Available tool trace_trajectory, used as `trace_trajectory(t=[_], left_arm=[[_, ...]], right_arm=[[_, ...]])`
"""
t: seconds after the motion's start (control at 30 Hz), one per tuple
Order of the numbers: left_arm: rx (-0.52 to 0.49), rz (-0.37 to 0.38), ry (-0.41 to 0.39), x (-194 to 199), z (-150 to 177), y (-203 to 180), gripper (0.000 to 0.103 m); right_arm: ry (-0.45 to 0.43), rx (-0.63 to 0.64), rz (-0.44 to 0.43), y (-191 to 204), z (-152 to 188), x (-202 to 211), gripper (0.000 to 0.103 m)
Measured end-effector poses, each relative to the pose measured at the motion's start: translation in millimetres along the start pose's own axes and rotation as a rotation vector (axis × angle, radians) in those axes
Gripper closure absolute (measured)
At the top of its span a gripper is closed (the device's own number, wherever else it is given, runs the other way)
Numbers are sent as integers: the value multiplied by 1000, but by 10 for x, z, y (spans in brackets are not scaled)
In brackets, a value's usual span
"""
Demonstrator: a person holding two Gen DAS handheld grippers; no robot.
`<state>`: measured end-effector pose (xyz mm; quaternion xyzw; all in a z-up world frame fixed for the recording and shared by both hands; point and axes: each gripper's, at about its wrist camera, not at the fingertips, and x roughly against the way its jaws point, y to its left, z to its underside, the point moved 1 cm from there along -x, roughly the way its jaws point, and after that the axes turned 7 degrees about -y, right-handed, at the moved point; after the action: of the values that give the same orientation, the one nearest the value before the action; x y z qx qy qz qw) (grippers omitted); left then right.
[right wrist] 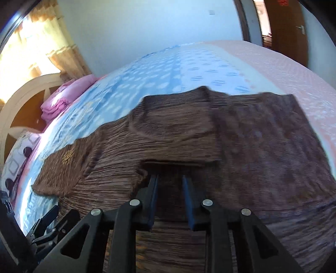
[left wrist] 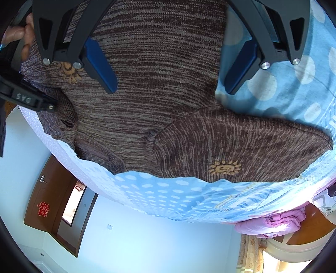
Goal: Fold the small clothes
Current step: 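Fold the held sleeve across the sweater body and open the right gripper, then grasp the other sweater sleeve with the left gripper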
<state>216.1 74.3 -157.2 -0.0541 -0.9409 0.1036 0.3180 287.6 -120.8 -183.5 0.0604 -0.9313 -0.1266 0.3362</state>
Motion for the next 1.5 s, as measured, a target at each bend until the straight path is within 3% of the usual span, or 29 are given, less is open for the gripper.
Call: trace_trajectory(t=[0.1, 0.27, 0.43, 0.53, 0.63, 0.7, 0.77, 0.87, 1.03, 1.1, 1.23, 1.3, 1.37, 1.5], left_arm=[[1, 1, 0, 0, 0, -3, 0], [5, 7, -5, 3, 3, -2, 0], [11, 14, -11, 9, 9, 6, 0], [12, 16, -12, 11, 12, 7, 0], [10, 14, -10, 9, 11, 12, 0], [9, 14, -9, 7, 10, 11, 0], [9, 16, -10, 7, 9, 11, 0], [12, 20, -12, 5, 8, 13, 0], [16, 24, -16, 14, 10, 12, 0], [13, 21, -14, 16, 10, 2, 0], [6, 11, -6, 0, 4, -9, 0], [0, 0, 1, -10, 0, -21, 0], [-7, -13, 14, -24, -9, -37, 0], [-37, -25, 69, -9, -55, -30, 0]], right_arm=[[10, -58, -145, -31, -83, 26, 78], [-129, -238, 32, -677, -291, 261, 78], [-2, -253, 81, -773, -371, -101, 78], [28, -238, -25, -510, -412, -324, 77], [73, -253, -271, -226, -504, -498, 77], [52, -193, -304, -83, -527, -411, 77], [12, -119, -244, -63, -497, -243, 77], [-24, -100, -112, -341, -387, 59, 77], [42, 16, 123, -651, -27, 396, 77], [14, 82, 140, -661, 140, 497, 77], [-15, 170, 174, -630, 281, 658, 67], [-11, 223, 191, -539, 321, 606, 52], [-17, 276, 220, -442, 356, 595, 48], [-42, 272, 233, -484, 395, 649, 43]])
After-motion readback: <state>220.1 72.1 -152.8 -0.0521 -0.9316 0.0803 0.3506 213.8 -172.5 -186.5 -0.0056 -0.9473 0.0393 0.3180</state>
